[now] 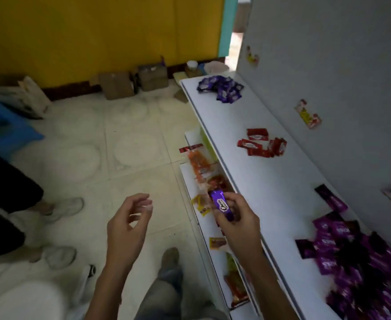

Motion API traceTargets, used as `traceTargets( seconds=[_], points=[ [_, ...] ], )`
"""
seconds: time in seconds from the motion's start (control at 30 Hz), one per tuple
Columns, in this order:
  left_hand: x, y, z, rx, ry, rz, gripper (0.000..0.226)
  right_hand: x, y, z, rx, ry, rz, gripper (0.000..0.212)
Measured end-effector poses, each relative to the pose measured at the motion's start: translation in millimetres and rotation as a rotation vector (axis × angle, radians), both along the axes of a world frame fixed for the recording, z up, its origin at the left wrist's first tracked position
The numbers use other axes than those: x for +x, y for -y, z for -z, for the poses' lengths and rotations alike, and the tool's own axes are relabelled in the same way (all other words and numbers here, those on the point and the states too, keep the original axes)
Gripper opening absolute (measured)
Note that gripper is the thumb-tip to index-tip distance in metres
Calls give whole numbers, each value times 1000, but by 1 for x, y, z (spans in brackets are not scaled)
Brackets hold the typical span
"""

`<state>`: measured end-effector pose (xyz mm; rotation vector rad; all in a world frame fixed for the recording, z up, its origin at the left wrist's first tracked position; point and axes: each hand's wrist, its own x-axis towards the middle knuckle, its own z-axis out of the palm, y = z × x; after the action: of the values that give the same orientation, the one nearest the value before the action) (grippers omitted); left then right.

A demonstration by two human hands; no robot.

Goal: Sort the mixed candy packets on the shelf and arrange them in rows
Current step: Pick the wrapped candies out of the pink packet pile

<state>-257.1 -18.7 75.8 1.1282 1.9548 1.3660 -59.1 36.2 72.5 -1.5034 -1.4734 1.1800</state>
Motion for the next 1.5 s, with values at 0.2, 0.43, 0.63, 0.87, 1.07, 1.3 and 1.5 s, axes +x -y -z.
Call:
traceTargets(
  seconds=[0.2, 0.43, 0.63, 0.87, 1.07, 1.3, 1.5],
  points=[
    [-68, -18, 13, -6, 53, -213, 21, -91, -60, 11, 34, -22, -161, 20],
    [-160, -86, 2, 4, 44, -236, 23, -186, -138, 13, 74, -75, -206, 13],
    [-206, -180, -3, 25, 27, -181, 22, -233, -208, 18, 88, -21, -159, 21],
    [-207, -326, 8, 32, 5, 12, 14, -224, -315, 19, 40, -22, 15, 18],
    [-182, -439, 0, 76, 19, 267, 20, -190, -408, 17, 96, 54, 275, 8],
    [-148, -525, 6, 14, 78, 531, 20, -143, -478, 34, -11, 258, 564, 22],
    [-133, -574, 12, -39, 95, 730, 21, -130, -505, 40, -80, 282, 710, 28]
  ],
)
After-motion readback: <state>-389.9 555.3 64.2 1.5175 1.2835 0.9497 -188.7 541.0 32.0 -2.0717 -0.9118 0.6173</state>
